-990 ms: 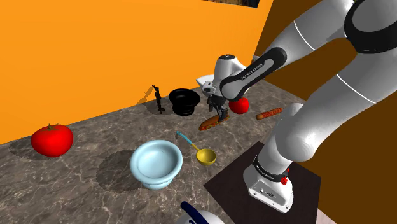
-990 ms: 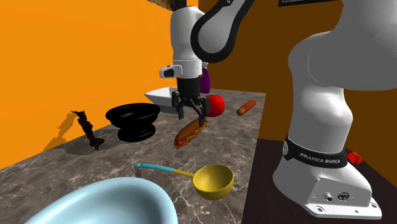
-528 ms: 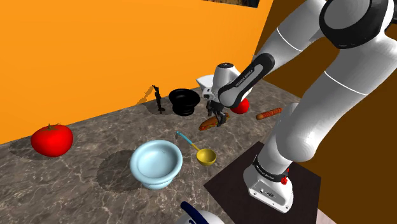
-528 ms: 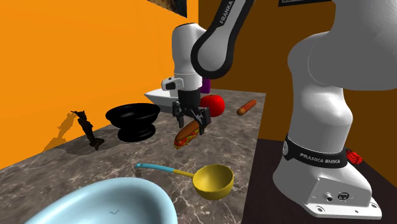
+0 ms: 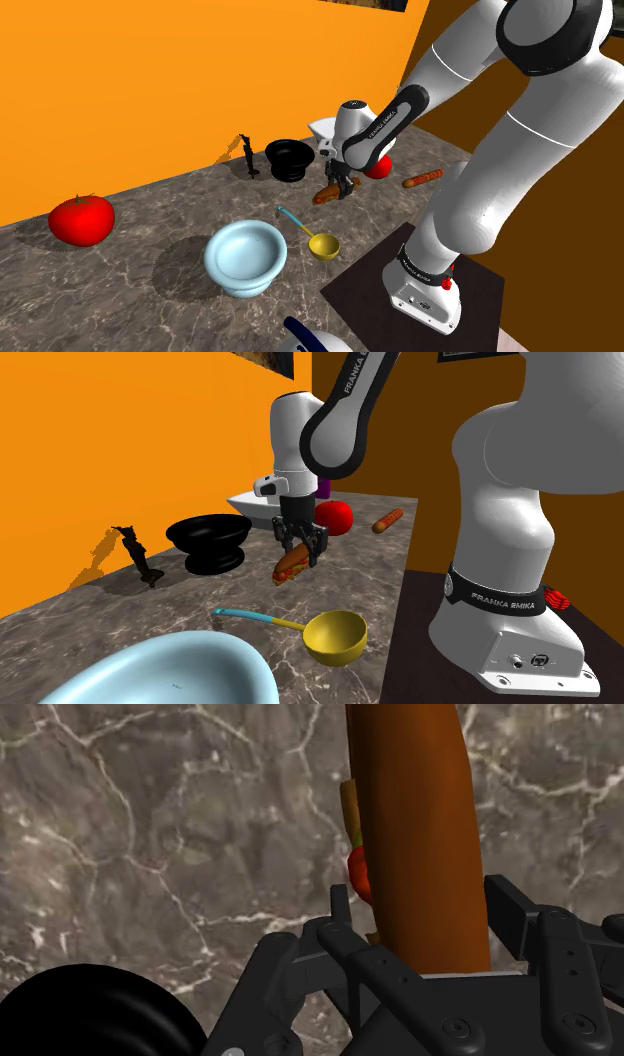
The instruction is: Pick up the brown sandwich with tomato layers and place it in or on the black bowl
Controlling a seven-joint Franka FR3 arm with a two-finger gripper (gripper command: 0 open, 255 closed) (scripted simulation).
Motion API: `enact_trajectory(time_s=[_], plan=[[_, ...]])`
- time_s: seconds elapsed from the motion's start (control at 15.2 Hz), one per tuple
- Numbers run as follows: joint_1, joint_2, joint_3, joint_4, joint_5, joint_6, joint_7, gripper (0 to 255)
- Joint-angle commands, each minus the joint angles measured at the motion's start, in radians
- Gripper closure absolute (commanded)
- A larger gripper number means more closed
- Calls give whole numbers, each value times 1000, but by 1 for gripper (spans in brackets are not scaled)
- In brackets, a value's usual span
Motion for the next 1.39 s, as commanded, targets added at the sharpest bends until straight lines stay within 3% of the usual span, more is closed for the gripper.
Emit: enact_trajectory(time_s=[0.0,0.53,1.32], plan=[[0,0,0,0,0,0,0,255],[0,0,0,0,0,0,0,255],[-24,-226,39,28,-23,-251,8,255]])
